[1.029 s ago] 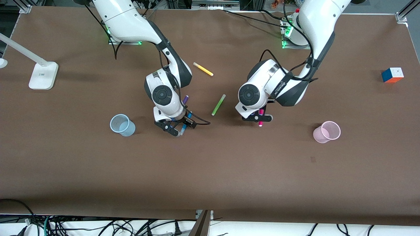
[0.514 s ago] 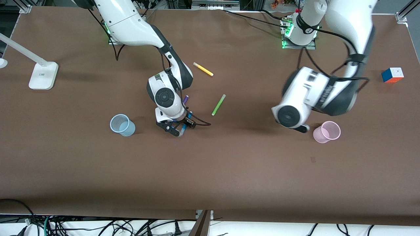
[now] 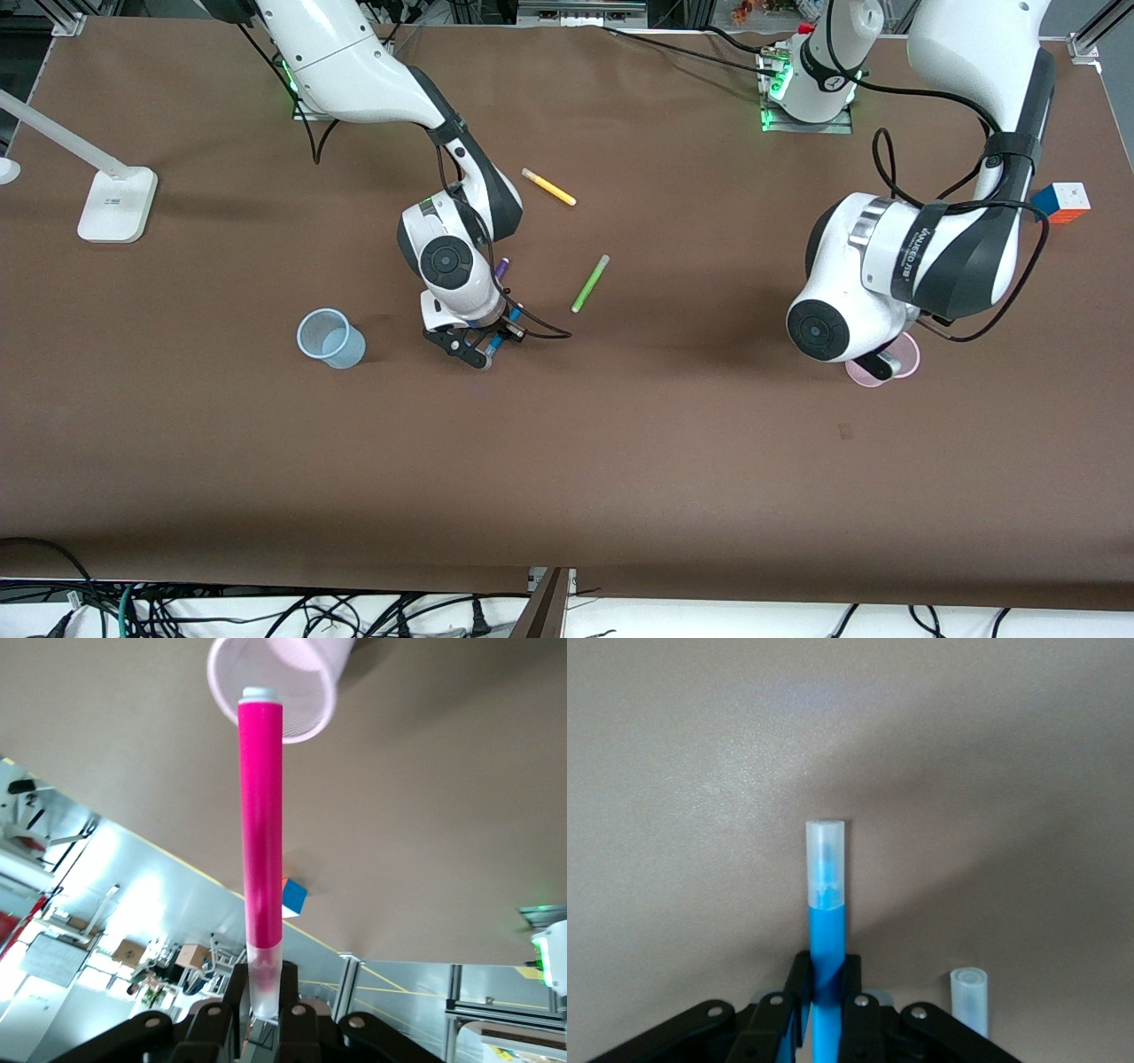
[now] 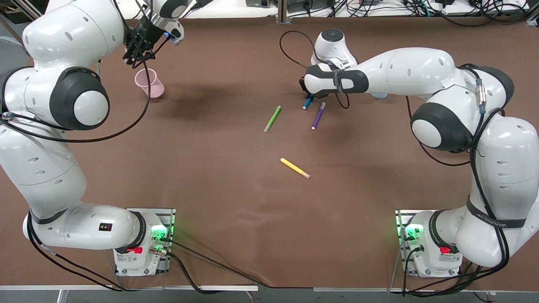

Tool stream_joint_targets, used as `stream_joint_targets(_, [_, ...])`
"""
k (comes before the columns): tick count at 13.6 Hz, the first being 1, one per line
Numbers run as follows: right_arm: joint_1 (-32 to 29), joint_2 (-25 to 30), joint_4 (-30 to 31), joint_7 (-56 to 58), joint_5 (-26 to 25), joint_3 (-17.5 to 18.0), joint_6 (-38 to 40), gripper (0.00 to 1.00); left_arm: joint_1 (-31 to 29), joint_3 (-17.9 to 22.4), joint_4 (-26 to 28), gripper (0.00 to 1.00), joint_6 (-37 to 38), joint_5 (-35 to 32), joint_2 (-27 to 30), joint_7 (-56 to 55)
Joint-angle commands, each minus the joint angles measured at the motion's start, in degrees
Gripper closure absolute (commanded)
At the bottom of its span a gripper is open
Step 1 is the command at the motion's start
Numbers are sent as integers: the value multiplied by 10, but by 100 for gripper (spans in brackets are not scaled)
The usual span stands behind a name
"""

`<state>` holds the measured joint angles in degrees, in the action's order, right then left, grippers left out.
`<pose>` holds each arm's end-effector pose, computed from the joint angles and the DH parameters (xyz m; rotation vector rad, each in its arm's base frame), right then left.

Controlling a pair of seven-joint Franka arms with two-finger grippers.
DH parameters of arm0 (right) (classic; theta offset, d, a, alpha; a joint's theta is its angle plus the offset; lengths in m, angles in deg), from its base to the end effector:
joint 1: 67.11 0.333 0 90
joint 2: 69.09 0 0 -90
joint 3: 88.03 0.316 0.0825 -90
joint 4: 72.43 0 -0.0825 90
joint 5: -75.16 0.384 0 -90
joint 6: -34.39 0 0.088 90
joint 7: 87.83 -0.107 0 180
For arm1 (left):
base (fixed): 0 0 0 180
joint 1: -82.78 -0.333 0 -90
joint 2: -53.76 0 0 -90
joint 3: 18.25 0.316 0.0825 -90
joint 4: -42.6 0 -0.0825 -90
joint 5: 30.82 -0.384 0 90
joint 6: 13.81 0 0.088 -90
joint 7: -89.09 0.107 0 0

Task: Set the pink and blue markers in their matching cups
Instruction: 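Carry the pink marker to the pink cup while the right gripper lifts the blue marker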

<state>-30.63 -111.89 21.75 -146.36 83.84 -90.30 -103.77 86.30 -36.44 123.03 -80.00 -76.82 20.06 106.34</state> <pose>0.5666 0.3900 0.1795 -2.9676 0.7981 0.0606 0.6233 -0.1033 0.3658 -2.1663 0.7830 0.9424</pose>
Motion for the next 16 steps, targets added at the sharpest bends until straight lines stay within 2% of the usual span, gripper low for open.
stream_joint_targets(1, [9, 17, -4, 8, -2, -7, 0, 100, -14, -2, -6, 91, 9, -33, -7, 19])
stream_joint_targets(3, [6, 60, -1, 14, 0, -11, 34, 100, -19, 0, -8, 93, 5, -24, -27, 9])
stream_joint_targets(6, [4, 124, 13, 66, 1, -38, 128, 100, -53, 4, -9, 93, 6, 12, -50, -33])
stream_joint_targets(8, [4, 181, 61, 132, 3, -74, 163, 100, -55, 5, -9, 93, 6, 29, -59, -41])
stream_joint_targets(10, [4, 240, 126, 198, 7, -106, 166, 100, -56, 5, -11, 92, 3, 32, -70, -44])
stream_joint_targets(13, [3, 312, 215, 309, 12, -177, 167, 100, -56, 5, -11, 92, -26, 32, -82, -84])
stream_joint_targets(14, [3, 323, 235, 335, 29, -198, 165, 100, -56, 5, -11, 92, -30, 39, -91, -106])
stream_joint_targets(16, [3, 321, 252, 388, 131, -230, 168, 100, -59, 5, -11, 92, -30, 49, -94, -128])
